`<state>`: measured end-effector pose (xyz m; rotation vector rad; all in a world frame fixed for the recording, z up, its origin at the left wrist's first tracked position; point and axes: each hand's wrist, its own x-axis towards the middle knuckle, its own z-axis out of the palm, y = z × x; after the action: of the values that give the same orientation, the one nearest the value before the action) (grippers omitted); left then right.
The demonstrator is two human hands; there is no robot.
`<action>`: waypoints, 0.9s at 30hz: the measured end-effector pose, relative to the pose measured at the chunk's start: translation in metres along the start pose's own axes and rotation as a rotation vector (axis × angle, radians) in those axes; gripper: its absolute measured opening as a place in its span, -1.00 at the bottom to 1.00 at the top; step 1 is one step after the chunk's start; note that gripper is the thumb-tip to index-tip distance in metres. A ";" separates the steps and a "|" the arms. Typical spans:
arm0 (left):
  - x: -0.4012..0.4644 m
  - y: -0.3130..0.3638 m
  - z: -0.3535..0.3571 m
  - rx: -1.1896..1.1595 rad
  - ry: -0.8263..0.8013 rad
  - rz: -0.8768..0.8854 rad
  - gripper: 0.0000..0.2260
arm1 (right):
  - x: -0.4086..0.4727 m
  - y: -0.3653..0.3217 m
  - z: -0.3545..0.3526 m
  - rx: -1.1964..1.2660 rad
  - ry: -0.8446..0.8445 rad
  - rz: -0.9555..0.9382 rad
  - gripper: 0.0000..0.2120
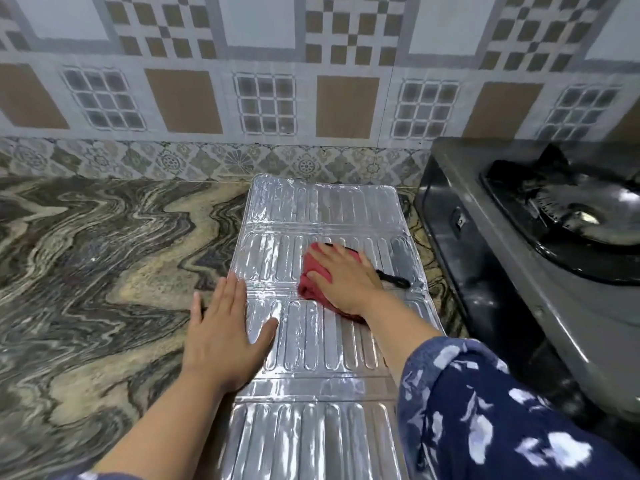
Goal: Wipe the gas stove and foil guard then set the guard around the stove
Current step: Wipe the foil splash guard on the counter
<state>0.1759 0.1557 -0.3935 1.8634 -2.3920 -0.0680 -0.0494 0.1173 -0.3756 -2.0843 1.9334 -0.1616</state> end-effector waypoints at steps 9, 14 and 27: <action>-0.013 -0.006 -0.001 0.038 -0.046 0.056 -0.13 | -0.031 0.045 -0.003 -0.048 0.032 0.314 -0.41; -0.031 -0.006 -0.012 0.042 -0.123 0.026 -0.04 | -0.056 0.034 0.000 -0.041 0.071 0.292 -0.42; 0.033 0.042 0.007 -0.041 -0.044 -0.036 -0.06 | -0.036 0.044 -0.001 -0.025 0.125 0.227 -0.45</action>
<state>0.1265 0.1340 -0.3946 1.9064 -2.3671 -0.1611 -0.0950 0.1507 -0.3831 -1.8918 2.2394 -0.2235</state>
